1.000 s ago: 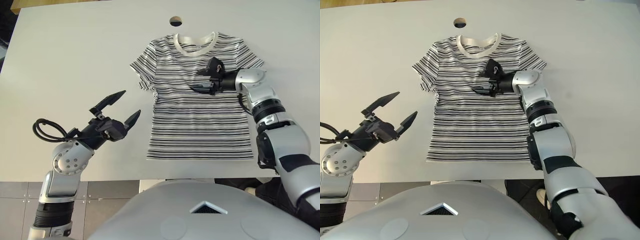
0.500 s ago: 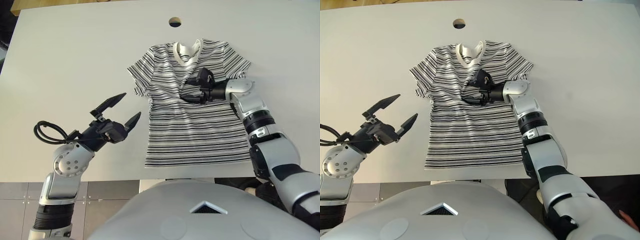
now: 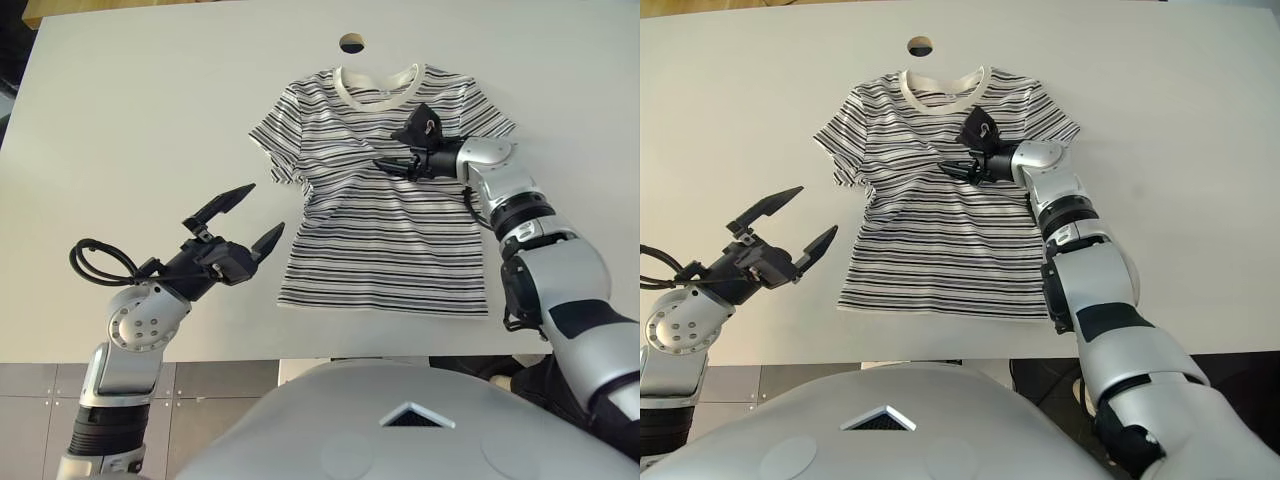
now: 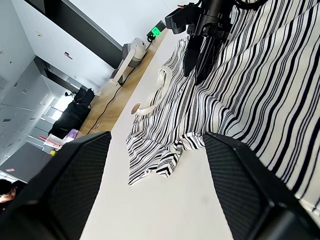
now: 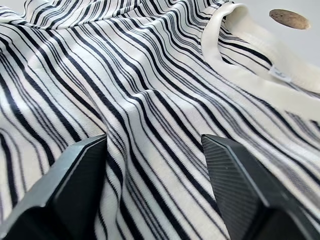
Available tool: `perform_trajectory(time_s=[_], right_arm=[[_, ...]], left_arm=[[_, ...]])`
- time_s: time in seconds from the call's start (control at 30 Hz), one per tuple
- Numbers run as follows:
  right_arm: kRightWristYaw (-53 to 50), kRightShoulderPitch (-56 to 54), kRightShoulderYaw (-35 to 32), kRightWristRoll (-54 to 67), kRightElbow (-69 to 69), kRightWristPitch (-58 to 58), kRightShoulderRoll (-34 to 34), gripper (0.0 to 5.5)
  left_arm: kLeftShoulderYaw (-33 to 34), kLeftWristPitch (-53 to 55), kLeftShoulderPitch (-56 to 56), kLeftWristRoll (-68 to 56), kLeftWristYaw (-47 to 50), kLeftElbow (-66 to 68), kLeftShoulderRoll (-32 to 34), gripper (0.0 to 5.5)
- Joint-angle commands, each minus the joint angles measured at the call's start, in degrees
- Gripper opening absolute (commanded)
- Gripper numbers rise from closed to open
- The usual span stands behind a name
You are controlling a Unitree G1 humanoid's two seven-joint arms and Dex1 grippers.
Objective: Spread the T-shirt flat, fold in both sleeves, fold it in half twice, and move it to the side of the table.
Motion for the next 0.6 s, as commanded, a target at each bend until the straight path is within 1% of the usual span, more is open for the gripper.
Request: perform_trajectory(time_s=[0.03, 0.13, 0.23, 0.33, 0.4, 0.6], right_arm=[[5.6, -0.4, -1.8, 1.6, -0.8, 6.1, 0.3, 3.29], [10.1, -0.9, -1.9, 2.6, -4.5, 9.0, 0.7, 3.29], [14.8, 2.0, -0.7, 2.9, -10.8, 12.1, 0.8, 3.29], [17.0, 1.7, -1.9, 5.3, -16.7, 18.0, 0.5, 3.29], [16.0, -1.4, -3.9, 6.7, -18.0, 20.0, -0.2, 3.29], [12.1, -9.7, -8.7, 8.4, -14.1, 18.8, -3.0, 3.29]], left_arm=[[0.8, -1.0, -2.0, -0.3, 0.0, 2.9, 0.9, 3.43], [1.4, -1.7, -2.5, -0.6, 0.1, 4.2, 1.1, 3.43], [1.1, -1.9, -3.3, -0.5, -0.2, 4.8, 0.9, 3.43], [0.8, -2.1, -5.1, -1.0, -0.8, 6.3, 1.3, 3.43], [1.0, -2.6, -6.7, -1.3, -1.3, 8.1, 1.9, 3.43], [0.3, -4.4, -9.9, -2.0, -2.5, 11.4, 3.0, 3.43]])
